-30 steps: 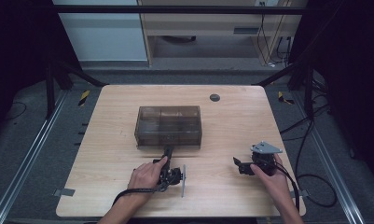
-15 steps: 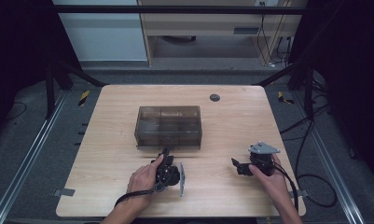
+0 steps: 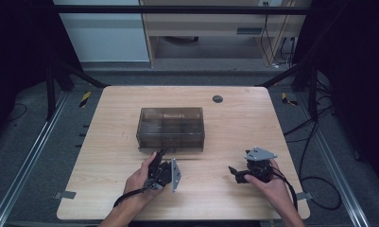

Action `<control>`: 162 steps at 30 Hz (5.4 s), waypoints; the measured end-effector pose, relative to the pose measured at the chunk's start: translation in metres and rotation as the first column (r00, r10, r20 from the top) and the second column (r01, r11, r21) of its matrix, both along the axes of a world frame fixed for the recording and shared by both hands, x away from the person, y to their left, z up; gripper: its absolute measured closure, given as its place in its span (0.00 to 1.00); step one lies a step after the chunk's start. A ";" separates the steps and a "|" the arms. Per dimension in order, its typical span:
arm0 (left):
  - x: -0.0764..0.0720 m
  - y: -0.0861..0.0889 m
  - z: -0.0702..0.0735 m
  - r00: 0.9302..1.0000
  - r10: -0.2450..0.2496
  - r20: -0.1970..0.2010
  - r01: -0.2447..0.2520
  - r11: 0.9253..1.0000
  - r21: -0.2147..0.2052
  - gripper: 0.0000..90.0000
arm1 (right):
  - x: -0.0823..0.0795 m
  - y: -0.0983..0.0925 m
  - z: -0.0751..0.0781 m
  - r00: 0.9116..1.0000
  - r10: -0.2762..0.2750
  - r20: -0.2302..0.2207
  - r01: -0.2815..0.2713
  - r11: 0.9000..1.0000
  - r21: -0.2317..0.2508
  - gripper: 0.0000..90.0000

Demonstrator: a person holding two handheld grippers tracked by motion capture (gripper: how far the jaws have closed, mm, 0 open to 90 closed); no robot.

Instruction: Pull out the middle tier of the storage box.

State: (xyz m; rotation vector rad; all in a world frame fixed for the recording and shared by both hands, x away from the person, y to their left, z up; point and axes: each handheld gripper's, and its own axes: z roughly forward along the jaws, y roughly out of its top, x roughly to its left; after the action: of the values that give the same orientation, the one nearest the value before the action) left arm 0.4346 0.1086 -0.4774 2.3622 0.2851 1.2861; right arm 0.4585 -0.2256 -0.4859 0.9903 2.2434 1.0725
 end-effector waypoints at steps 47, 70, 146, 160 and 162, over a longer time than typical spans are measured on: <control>0.072 0.129 0.031 0.878 -0.061 -0.475 -0.042 0.978 -0.204 0.70 | 0.067 0.097 0.047 0.930 0.330 -0.163 -0.361 0.905 -0.223 0.78; 0.079 0.132 0.033 0.845 -0.069 -0.530 -0.058 0.974 -0.219 0.91 | 0.070 0.108 0.048 0.915 0.362 -0.179 -0.399 0.883 -0.249 0.96; 0.022 0.132 0.031 0.818 -0.108 -0.565 0.007 0.984 -0.179 0.95 | 0.018 0.104 0.044 0.885 0.423 -0.193 -0.462 0.846 -0.265 0.97; 0.019 0.133 0.029 0.817 -0.121 -0.564 0.020 0.983 -0.181 0.96 | 0.013 0.105 0.044 0.885 0.420 -0.200 -0.462 0.846 -0.266 0.97; 0.018 0.132 0.028 0.818 -0.119 -0.563 0.020 0.984 -0.179 0.96 | 0.013 0.105 0.044 0.884 0.421 -0.203 -0.464 0.845 -0.266 0.97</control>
State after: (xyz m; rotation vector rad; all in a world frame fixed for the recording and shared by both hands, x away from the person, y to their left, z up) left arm 0.4522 0.2410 -0.4491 2.5286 0.4593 0.4578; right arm 0.4712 -0.1208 -0.4423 0.4286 2.7326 0.8003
